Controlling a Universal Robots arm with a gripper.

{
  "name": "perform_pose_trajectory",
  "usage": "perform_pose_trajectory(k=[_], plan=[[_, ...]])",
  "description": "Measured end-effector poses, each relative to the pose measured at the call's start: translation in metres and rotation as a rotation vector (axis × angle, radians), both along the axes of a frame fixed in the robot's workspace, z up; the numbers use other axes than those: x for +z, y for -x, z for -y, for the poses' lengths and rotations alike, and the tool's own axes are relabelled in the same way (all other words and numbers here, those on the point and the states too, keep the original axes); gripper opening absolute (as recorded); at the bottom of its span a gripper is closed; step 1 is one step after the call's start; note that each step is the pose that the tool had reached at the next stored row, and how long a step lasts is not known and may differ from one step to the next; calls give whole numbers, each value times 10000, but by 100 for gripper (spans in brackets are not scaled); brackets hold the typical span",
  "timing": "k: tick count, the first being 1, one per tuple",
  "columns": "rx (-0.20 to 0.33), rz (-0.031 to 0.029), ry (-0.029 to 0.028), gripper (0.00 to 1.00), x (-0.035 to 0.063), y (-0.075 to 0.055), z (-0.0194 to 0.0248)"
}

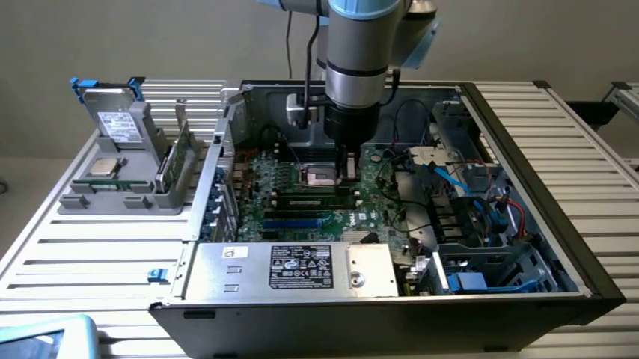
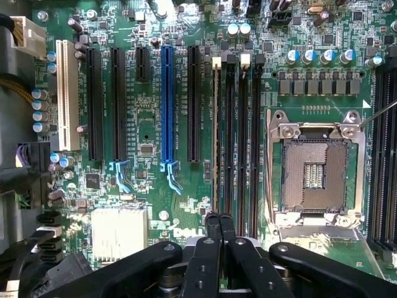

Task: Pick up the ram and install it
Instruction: 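Press down the ram until it locks into place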

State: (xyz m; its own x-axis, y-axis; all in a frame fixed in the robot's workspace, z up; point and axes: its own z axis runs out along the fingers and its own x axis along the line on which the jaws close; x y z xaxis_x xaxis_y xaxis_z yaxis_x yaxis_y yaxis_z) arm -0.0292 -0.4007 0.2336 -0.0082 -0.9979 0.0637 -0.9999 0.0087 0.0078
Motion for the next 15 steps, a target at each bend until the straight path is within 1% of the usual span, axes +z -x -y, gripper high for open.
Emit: perform_pose_trajectory(k=[6,15], plan=[[-1,7,2,11,-17,4,1],[0,45,-10,11,-40,30,0]])
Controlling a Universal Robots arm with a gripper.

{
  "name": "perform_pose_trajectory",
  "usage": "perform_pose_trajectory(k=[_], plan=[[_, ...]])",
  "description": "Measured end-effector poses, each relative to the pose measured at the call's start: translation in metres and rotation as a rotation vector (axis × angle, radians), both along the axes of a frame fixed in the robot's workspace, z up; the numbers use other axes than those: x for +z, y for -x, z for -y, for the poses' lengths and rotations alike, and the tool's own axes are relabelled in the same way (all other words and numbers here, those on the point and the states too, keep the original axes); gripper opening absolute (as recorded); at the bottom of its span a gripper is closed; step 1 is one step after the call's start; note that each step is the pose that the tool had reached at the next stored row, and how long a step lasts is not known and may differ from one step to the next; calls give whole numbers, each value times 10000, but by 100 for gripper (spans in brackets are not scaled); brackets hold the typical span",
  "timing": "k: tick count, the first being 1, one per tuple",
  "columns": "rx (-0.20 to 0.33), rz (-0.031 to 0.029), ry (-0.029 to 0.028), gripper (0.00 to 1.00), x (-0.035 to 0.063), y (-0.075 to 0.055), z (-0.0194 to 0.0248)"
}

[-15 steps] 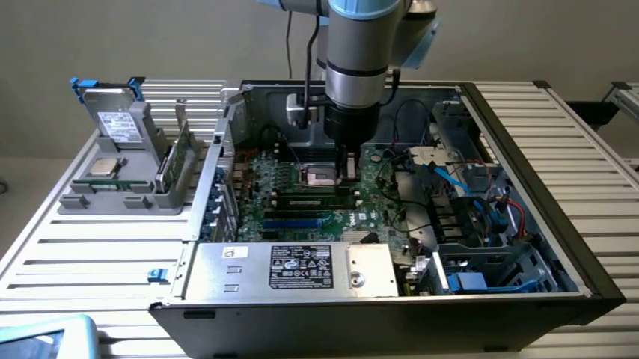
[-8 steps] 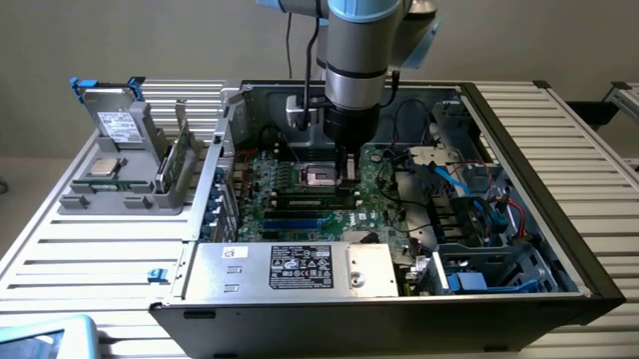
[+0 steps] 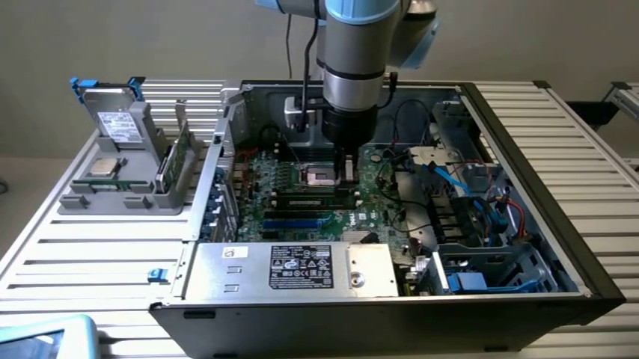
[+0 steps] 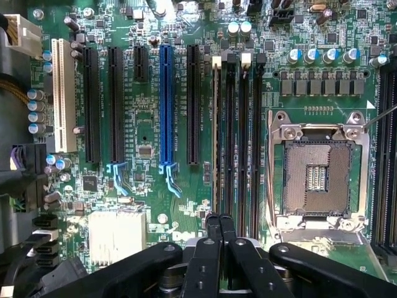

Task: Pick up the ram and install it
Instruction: 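Press down the ram until it locks into place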

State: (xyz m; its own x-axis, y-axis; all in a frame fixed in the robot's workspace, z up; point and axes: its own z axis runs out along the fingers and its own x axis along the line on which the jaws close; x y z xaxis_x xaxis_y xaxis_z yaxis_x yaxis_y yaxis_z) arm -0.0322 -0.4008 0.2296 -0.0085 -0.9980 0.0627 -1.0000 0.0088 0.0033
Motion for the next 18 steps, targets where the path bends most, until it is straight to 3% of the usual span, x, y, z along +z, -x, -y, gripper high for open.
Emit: perform_pose_trajectory(k=[11,13,18], plan=[[-1,6,-1,11,-38,5,0],[-2,10,-18,11,-15,10,-2],[0,5,-1,11,129,41,0]])
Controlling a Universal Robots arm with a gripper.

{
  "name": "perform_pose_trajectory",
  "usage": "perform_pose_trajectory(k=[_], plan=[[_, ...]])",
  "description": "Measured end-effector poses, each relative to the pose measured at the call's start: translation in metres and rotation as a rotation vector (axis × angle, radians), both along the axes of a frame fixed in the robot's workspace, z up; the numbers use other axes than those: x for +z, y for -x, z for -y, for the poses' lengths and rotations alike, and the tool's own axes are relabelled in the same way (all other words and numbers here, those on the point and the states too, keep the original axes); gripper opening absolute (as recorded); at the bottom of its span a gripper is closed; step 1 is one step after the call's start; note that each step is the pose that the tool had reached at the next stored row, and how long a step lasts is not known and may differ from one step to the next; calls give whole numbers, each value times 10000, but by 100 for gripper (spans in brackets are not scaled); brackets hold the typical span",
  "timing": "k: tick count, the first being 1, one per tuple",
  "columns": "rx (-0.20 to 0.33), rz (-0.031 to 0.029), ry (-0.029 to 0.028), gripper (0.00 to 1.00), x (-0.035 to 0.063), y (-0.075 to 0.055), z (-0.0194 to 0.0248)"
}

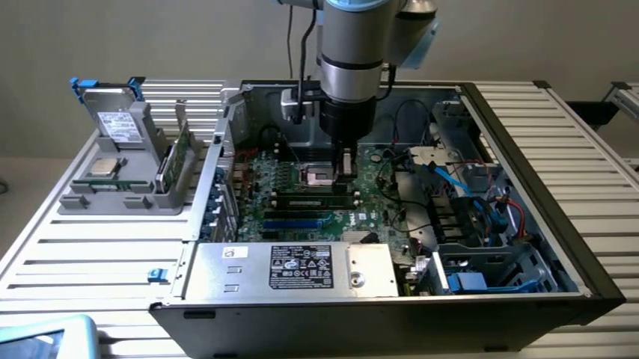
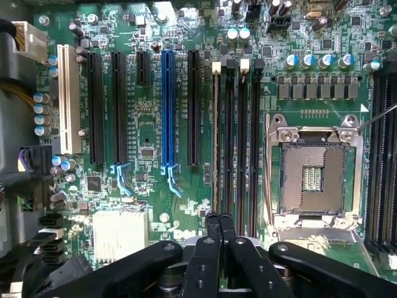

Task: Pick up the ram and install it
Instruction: 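Press down the ram until it locks into place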

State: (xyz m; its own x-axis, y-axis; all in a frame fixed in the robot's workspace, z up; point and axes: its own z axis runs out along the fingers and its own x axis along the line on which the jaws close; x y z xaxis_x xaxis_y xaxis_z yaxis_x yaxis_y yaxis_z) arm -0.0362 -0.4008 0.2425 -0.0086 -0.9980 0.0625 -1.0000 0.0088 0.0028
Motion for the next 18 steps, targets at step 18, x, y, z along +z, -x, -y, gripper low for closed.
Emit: perform_pose_trajectory(k=[18], plan=[[1,211,2,11,45,348,0]])
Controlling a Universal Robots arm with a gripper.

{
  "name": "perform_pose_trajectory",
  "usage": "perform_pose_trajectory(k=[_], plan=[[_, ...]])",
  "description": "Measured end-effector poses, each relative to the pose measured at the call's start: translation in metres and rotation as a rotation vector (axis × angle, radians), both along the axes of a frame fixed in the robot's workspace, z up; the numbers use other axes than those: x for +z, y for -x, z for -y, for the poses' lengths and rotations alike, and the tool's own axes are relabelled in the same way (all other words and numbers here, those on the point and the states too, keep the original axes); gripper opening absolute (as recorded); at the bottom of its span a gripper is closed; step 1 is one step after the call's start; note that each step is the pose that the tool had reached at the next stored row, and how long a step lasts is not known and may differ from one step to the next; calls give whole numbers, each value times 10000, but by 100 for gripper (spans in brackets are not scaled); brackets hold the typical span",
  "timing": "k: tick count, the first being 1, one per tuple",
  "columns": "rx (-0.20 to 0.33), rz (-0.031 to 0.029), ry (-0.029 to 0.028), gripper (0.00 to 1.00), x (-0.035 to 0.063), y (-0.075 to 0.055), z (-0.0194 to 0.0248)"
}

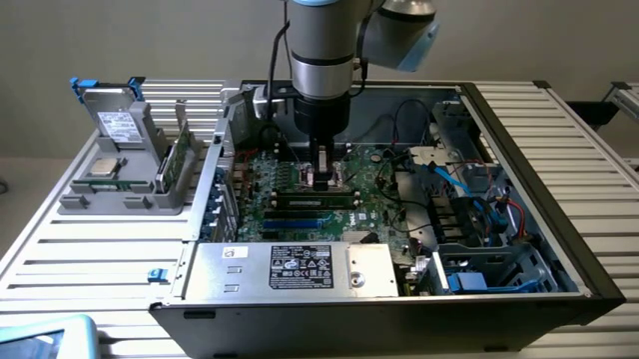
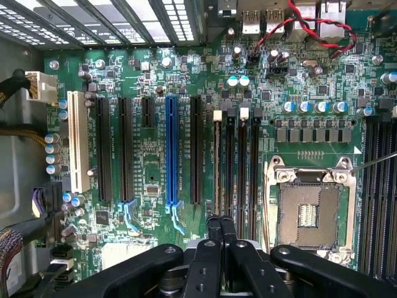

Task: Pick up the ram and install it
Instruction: 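Press down the ram until it locks into place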

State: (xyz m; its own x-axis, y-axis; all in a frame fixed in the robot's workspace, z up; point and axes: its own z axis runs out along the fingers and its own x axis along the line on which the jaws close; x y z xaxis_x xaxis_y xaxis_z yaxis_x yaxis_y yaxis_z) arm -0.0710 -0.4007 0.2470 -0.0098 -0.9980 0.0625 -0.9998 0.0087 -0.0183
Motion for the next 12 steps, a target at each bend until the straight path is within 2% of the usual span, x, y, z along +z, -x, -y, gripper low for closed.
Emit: perform_pose_trajectory(k=[12], plan=[[0,9,0,11,-30,77,-1]])
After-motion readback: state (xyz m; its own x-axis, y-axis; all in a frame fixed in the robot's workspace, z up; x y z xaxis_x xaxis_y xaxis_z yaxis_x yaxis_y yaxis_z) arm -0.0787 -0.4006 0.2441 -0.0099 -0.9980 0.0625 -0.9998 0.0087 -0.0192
